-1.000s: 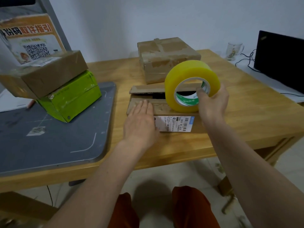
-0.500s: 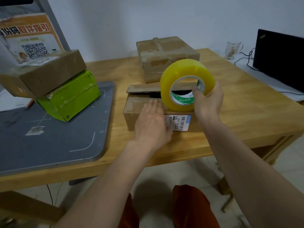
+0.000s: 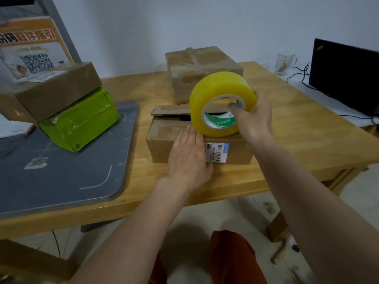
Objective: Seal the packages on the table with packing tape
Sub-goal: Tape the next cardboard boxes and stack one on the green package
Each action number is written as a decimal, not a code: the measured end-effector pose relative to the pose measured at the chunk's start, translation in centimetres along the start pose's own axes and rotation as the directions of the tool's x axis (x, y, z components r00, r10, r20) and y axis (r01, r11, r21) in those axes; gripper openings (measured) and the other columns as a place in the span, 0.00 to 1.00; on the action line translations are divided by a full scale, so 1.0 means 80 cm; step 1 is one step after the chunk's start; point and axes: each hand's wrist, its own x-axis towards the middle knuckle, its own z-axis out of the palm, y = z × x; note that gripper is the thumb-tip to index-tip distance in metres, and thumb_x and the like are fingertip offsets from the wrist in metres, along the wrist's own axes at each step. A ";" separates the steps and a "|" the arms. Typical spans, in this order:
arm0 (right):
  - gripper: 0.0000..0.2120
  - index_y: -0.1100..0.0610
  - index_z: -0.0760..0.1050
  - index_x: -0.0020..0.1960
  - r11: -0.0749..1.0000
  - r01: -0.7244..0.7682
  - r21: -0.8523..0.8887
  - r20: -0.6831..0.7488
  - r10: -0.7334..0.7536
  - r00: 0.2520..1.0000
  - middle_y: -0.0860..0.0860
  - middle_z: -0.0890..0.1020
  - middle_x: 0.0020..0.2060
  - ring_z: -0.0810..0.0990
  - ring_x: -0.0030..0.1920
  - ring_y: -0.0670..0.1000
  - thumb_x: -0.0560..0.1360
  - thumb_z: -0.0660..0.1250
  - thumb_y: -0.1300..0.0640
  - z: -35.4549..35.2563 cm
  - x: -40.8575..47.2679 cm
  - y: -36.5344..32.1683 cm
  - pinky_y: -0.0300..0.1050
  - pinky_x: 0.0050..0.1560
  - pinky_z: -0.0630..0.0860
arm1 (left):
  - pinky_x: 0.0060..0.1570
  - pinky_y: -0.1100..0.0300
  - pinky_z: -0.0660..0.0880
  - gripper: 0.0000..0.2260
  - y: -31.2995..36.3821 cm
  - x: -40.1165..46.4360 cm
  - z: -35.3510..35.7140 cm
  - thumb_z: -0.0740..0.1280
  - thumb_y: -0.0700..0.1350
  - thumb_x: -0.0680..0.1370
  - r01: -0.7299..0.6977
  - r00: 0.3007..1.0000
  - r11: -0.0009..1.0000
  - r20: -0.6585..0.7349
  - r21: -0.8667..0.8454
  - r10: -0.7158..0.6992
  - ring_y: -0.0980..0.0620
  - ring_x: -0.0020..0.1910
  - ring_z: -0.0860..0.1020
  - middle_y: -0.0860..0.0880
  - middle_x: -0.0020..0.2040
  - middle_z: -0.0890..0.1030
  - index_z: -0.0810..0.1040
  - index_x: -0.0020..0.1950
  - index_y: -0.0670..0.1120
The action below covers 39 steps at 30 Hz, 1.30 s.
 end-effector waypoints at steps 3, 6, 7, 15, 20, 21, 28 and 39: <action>0.15 0.53 0.70 0.60 0.998 -0.045 0.054 -0.088 0.050 0.995 0.50 0.79 0.52 0.79 0.51 0.49 0.76 0.70 0.58 -0.020 0.009 0.002 0.42 0.51 0.73 | 0.72 0.58 0.34 0.44 0.001 0.002 0.004 0.64 0.58 0.77 0.015 0.999 1.000 0.038 0.010 -0.015 0.48 0.79 0.44 0.43 0.81 0.45 0.41 0.79 0.40; 0.15 0.52 0.68 0.57 0.997 -0.050 0.062 -0.140 0.058 0.989 0.49 0.79 0.49 0.79 0.49 0.47 0.75 0.70 0.58 -0.050 0.017 0.011 0.41 0.49 0.73 | 0.70 0.59 0.33 0.45 -0.001 0.003 0.006 0.63 0.60 0.76 0.031 0.998 0.999 0.060 0.007 -0.031 0.49 0.79 0.42 0.44 0.81 0.42 0.39 0.79 0.41; 0.15 0.53 0.69 0.57 0.997 -0.059 0.045 -0.153 0.065 0.986 0.49 0.79 0.49 0.79 0.49 0.48 0.75 0.71 0.58 -0.060 0.019 0.016 0.43 0.50 0.74 | 0.71 0.59 0.33 0.46 -0.002 0.003 0.007 0.63 0.61 0.76 0.033 0.998 0.999 0.056 0.004 -0.033 0.49 0.79 0.42 0.44 0.81 0.42 0.39 0.79 0.41; 0.13 0.53 0.79 0.49 0.862 -0.272 0.429 -0.198 0.383 0.902 0.47 0.78 0.39 0.77 0.39 0.46 0.71 0.75 0.47 -0.069 0.002 0.036 0.45 0.41 0.78 | 0.71 0.59 0.35 0.41 -0.003 0.003 0.016 0.62 0.62 0.78 0.026 0.999 1.000 -0.031 -0.007 -0.026 0.51 0.79 0.46 0.46 0.81 0.48 0.45 0.80 0.43; 0.22 0.54 0.75 0.60 0.712 -0.500 0.493 0.121 0.513 0.850 0.54 0.81 0.55 0.83 0.51 0.56 0.70 0.76 0.49 -0.049 -0.003 0.040 0.55 0.48 0.83 | 0.72 0.61 0.37 0.40 -0.036 0.008 0.013 0.62 0.63 0.77 0.030 0.999 1.000 -0.031 -0.004 -0.030 0.52 0.79 0.49 0.48 0.81 0.51 0.49 0.80 0.45; 0.16 0.51 0.76 0.56 0.743 -0.491 0.456 0.130 0.490 0.862 0.52 0.82 0.53 0.83 0.51 0.55 0.71 0.76 0.50 -0.042 -0.003 0.039 0.53 0.46 0.83 | 0.72 0.61 0.38 0.40 -0.048 0.010 0.009 0.62 0.64 0.77 0.032 0.999 0.999 -0.006 -0.015 -0.032 0.52 0.79 0.49 0.48 0.81 0.52 0.50 0.80 0.46; 0.18 0.52 0.75 0.59 0.827 -0.423 0.370 0.049 0.437 0.898 0.47 0.80 0.46 0.80 0.48 0.49 0.74 0.71 0.44 0.018 -0.012 0.023 0.51 0.45 0.83 | 0.75 0.56 0.37 0.54 -0.028 0.022 0.012 0.62 0.75 0.68 0.172 0.985 0.981 -0.003 -0.092 -0.173 0.49 0.79 0.46 0.44 0.81 0.49 0.48 0.80 0.41; 0.08 0.49 0.77 0.50 0.825 -0.426 0.372 0.114 0.415 0.903 0.49 0.80 0.49 0.81 0.54 0.57 0.75 0.71 0.47 0.008 0.000 0.016 0.52 0.36 0.84 | 0.77 0.51 0.41 0.54 0.026 0.040 0.049 0.73 0.71 0.61 0.392 0.829 0.869 -0.294 -0.303 -0.477 0.44 0.78 0.55 0.39 0.77 0.62 0.62 0.75 0.37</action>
